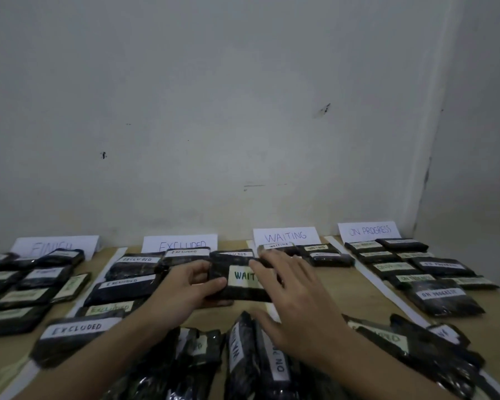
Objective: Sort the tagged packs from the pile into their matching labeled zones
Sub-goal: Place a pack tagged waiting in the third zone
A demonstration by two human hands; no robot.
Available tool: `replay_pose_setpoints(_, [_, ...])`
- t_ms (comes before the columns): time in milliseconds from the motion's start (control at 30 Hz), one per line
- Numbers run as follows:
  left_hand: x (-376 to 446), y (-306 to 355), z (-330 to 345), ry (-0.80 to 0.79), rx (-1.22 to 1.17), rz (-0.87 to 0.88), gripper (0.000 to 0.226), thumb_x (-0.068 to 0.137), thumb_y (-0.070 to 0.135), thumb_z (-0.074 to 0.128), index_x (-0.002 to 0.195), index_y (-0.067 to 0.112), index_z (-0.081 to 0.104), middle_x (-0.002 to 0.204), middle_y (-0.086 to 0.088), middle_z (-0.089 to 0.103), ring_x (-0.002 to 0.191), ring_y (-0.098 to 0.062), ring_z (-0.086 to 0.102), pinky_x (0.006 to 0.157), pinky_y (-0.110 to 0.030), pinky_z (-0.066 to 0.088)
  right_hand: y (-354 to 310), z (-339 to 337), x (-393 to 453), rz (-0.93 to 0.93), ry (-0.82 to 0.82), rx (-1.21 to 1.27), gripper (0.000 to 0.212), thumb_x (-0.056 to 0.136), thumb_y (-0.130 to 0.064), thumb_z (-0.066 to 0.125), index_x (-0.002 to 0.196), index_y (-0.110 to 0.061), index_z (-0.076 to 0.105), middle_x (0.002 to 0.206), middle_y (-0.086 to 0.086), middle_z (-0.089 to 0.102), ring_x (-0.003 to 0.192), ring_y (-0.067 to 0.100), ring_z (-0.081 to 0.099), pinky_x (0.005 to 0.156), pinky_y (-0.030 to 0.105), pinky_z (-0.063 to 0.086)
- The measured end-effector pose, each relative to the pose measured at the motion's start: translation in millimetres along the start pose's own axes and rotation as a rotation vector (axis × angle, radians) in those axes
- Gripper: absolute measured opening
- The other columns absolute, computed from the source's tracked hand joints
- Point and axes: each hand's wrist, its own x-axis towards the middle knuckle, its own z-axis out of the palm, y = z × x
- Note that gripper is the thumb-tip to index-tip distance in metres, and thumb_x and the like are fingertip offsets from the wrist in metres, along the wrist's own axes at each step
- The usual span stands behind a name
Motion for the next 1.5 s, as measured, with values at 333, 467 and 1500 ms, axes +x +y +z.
replay_pose_setpoints(333, [-38.5,-13.7,-33.0,0.007,0.054,0.024,0.015,0.085,0.003,0.059,0.098,0.007,0.063,0.091,-0.009,0.073,0.082,-0.021,0.069,0.067,-0.024,0.054,-41.7,-0.8,19.3,-0.098,-0.096,0.066,0.074,0.05,-0.044,0.087,0.112,-0.012,0.063,0.105,0.005,0.067,0.092,0.022,0.067,0.074,0.03,0.056])
replay_pose_setpoints(467, [-59.6,-12.4,-62.1,0.058,0.021,0.063,0.019,0.084,0.0,0.058,0.101,0.007,0.064,0.098,-0.01,0.072,0.092,-0.021,0.068,0.079,-0.031,0.056,-70.4,0.2,34.1,-0.166,-0.073,0.106,0.069,0.054,-0.039,0.086,0.111,-0.009,0.065,0.106,0.008,0.066,0.094,0.026,0.066,0.073,0.034,0.057])
replay_pose_setpoints(1500, [114.6,-24.5,60.0,-0.544,1.321,0.306,0.047,0.098,0.041,0.03,0.14,0.021,0.034,0.146,0.001,0.037,0.13,-0.016,0.038,0.107,-0.031,0.032,183.0,66.9,4.6,0.382,-0.848,-0.002,0.067,0.086,-0.022,0.063,0.144,-0.021,0.029,0.147,0.002,0.033,0.133,0.02,0.032,0.105,0.034,0.034])
